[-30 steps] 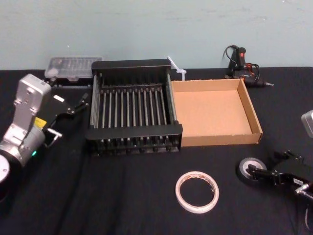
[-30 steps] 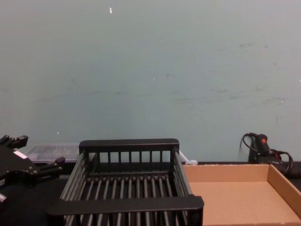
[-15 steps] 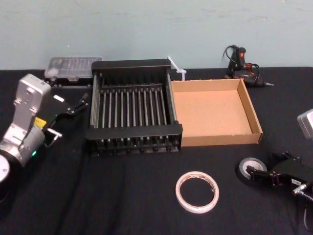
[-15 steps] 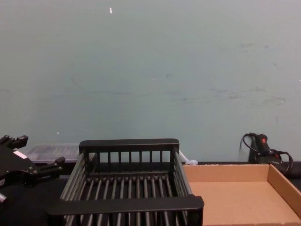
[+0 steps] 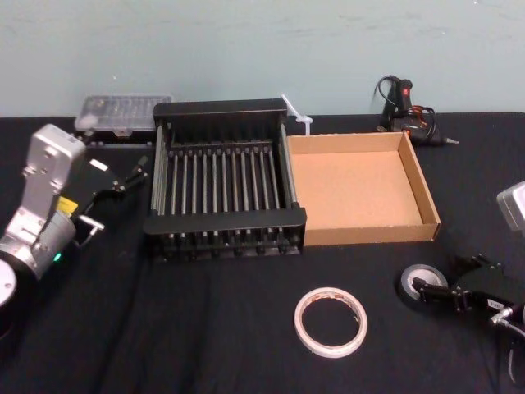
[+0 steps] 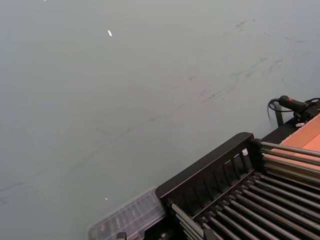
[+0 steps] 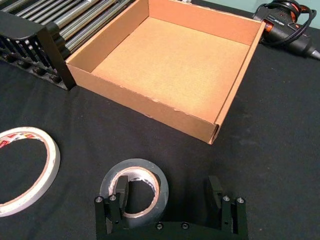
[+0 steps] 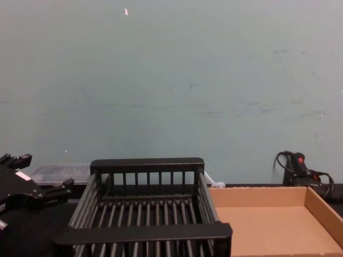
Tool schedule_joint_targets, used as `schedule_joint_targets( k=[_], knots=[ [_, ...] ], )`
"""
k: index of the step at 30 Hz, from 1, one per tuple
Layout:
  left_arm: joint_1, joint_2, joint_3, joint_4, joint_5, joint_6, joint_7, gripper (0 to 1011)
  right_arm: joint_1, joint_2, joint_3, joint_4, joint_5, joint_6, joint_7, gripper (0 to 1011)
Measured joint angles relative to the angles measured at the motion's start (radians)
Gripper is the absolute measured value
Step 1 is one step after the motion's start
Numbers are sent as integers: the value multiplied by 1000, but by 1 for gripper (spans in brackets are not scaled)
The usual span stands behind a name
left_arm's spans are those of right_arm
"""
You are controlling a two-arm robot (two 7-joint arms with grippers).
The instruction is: Pick up the white tape and place it into the black box , Pick up the silver tape and place it into the brown box.
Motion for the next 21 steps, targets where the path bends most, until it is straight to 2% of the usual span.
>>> schedule_joint_targets(
  k=[13, 16, 21],
  knots=[
    [0, 0, 0, 0, 0, 0, 0, 1001, -1, 1, 0, -1, 0, 0, -2, 1002],
    [0, 0, 0, 0, 0, 0, 0, 1001, -2, 1, 0, -1, 0, 0, -2, 960],
    [0, 0, 0, 0, 0, 0, 0, 1001, -2, 1, 0, -2, 0, 0, -3, 835]
  ],
)
